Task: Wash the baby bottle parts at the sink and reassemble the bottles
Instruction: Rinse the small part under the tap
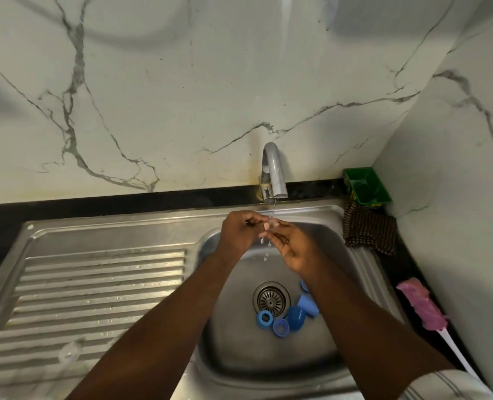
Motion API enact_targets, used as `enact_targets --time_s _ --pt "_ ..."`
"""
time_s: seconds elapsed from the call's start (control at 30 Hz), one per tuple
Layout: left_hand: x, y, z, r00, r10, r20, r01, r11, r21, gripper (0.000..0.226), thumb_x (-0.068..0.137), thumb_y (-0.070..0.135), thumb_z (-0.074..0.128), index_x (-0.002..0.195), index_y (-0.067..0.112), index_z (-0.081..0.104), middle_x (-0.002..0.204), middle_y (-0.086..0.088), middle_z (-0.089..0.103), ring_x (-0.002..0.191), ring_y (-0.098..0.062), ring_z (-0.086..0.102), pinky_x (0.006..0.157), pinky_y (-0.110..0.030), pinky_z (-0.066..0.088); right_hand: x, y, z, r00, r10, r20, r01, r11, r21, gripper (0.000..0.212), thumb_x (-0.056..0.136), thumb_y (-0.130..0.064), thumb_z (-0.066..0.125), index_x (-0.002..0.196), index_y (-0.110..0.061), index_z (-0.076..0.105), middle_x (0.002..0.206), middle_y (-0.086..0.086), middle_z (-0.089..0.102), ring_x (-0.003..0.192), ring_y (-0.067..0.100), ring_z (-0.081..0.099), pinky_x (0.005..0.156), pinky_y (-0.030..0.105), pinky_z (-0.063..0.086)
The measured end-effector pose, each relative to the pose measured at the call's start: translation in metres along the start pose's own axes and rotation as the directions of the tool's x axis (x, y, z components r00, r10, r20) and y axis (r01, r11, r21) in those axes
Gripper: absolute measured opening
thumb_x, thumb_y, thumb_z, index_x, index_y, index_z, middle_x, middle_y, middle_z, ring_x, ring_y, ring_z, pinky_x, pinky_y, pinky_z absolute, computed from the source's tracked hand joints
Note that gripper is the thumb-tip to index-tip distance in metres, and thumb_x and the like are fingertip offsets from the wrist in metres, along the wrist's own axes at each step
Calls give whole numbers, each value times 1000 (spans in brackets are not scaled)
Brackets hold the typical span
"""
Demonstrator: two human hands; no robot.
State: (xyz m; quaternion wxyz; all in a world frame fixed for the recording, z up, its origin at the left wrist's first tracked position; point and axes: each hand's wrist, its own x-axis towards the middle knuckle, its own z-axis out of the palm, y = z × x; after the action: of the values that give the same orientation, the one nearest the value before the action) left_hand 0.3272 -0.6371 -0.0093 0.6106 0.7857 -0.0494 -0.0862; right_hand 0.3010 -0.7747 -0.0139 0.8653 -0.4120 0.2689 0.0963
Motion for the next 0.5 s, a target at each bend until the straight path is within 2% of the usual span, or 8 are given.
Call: enact_targets --time_s 0.07,0.13,0.2,0.27,0.33,0.37,0.43,0.5 --pt "-4 -2 -1 998 -50 -33 48 997 -56 18 82 7 80 89 24 76 92 -5 78 86 -24 75 87 -46 60 0 1 2 1000 14 -18 -13 999 46 15 97 3 54 107 6 64 97 15 70 89 19 68 79 25 60" --pt "-8 -5 -2 987 -149 -52 140 980 -141 18 82 -2 77 92 13 75 95 -11 77 91 -29 74 86 -44 61 -3 1 4 1000 6 25 -6 1000 7 15 97 -1 56 108 2 65 98 14 71 87 19 71 74 25 61" --pt "-15 -6 -3 963 -262 -65 240 941 -237 18 82 -8 73 97 1 72 97 -17 75 94 -34 73 82 -40 62 -4 3 4 999 -16 47 21 993 -114 19 94 -1 60 113 -1 63 104 15 71 91 22 72 79 28 60" --pt "-20 -9 -1 940 -331 -84 299 917 -265 17 84 -6 73 100 -1 71 96 -18 75 92 -32 74 81 -40 62 -4 5 3 997 -73 7 72 951 -302 31 88 2 67 118 -5 62 109 14 71 98 25 72 86 34 59" --pt "-22 -14 2 922 -374 -95 343 907 -244 15 85 0 73 100 3 71 94 -13 76 87 -26 75 83 -42 62 -5 4 2 990 -139 7 121 833 -541 42 84 -1 74 123 -10 61 114 10 69 103 25 69 90 37 58" --pt "-23 -16 4 917 -388 -97 357 903 -237 15 85 1 73 100 4 71 92 -12 77 85 -24 76 82 -42 62 -7 4 2 988 -151 37 141 766 -628 44 83 -3 76 124 -10 62 115 9 69 103 24 68 89 34 58" --pt "-23 -19 8 912 -398 -100 374 906 -197 14 84 1 75 97 5 71 91 -12 76 84 -24 75 82 -44 62 -8 1 0 984 -160 82 169 666 -726 40 80 -3 78 118 -10 66 110 7 71 98 19 67 78 22 56" --pt "-23 -18 11 903 -420 -88 400 899 -177 12 85 3 75 96 6 72 94 -12 76 87 -26 74 82 -42 62 -8 -1 0 974 -203 99 199 560 -804 35 78 -4 80 109 -12 67 104 5 71 94 19 66 78 24 55"
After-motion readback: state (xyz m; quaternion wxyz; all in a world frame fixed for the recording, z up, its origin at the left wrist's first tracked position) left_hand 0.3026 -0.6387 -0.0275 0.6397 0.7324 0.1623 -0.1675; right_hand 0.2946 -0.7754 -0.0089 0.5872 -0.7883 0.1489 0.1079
